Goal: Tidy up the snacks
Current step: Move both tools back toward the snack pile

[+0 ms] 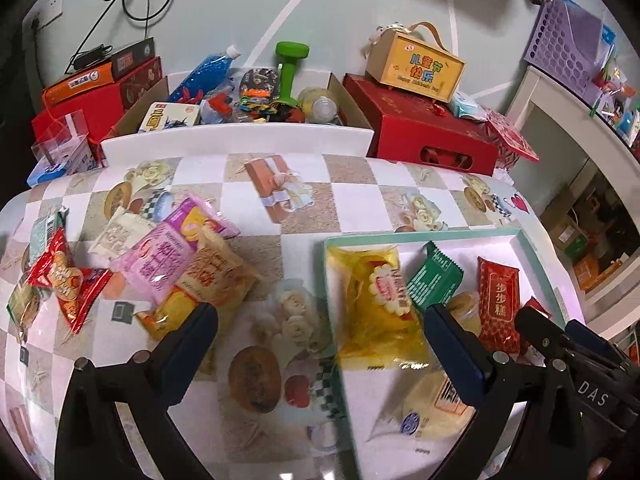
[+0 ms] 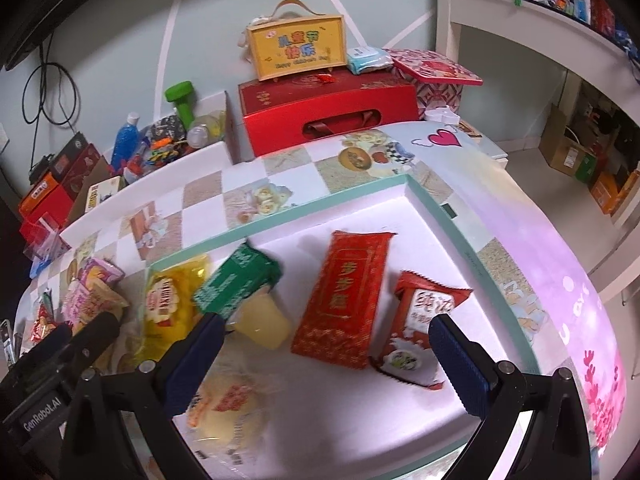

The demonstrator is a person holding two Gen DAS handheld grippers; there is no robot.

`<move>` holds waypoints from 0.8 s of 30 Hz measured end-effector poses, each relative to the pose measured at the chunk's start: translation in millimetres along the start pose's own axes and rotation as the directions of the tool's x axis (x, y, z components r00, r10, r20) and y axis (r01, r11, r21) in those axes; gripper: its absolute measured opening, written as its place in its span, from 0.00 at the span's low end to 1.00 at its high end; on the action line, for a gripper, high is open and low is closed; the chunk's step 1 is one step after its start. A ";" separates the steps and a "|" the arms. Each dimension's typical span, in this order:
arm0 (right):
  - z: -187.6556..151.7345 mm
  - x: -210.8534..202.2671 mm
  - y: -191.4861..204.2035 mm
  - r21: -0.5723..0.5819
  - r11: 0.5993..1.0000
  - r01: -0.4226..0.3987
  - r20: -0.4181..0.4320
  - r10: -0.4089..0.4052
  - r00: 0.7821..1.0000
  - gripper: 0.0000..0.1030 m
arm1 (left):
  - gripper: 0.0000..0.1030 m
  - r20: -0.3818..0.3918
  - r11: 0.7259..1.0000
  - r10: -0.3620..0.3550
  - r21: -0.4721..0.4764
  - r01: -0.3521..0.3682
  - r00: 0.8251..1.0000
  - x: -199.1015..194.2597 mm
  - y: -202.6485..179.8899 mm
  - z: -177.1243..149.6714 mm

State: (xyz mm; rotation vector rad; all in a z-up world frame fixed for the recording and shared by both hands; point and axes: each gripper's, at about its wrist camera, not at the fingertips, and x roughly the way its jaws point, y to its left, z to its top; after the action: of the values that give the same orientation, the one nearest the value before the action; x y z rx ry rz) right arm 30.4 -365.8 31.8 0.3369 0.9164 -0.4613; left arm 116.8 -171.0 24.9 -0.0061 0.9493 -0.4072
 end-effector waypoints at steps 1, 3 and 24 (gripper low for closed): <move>-0.9 -1.0 5.4 -0.008 1.000 -0.004 -0.001 0.004 1.000 1.00 | 0.99 -0.005 1.000 0.004 -0.004 -0.004 1.000 -1.2 3.8 -0.5; -2.0 -3.0 14.1 -0.021 1.000 -0.012 0.001 0.012 1.000 1.00 | 0.99 -0.013 1.000 -0.001 -0.016 0.000 1.000 -4.0 12.0 -1.2; -19.4 -4.7 116.5 -0.152 0.984 -0.094 -0.008 0.094 0.996 1.00 | 0.99 0.019 0.971 0.153 -0.190 -0.147 0.988 -40.3 146.1 -18.8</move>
State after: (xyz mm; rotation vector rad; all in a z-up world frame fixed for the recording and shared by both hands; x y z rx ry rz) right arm 75.0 -256.4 34.3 0.2397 0.9264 -0.3021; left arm 130.3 -19.0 19.0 -0.1128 0.9454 -0.1761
